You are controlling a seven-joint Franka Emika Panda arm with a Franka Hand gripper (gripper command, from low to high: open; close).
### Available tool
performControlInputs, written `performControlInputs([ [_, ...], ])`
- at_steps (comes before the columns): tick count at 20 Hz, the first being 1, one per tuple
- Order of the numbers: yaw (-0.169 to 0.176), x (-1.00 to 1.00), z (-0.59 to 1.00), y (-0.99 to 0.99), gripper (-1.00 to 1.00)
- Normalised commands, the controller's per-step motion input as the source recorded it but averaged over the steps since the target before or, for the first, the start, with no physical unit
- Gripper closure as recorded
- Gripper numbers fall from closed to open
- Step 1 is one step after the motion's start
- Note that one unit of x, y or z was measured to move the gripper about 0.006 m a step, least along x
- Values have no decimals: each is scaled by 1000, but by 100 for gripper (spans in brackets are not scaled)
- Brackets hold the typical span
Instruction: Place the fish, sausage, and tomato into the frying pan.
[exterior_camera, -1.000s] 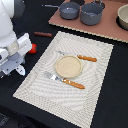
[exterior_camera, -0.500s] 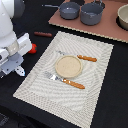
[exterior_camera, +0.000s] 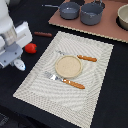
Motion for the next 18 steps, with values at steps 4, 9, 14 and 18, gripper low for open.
performControlInputs([
  [4,-6,574,1000,771,100],
  [9,0,652,1000,944,100],
  [14,8,421,794,996,100],
  [18,14,296,276,1000,100],
])
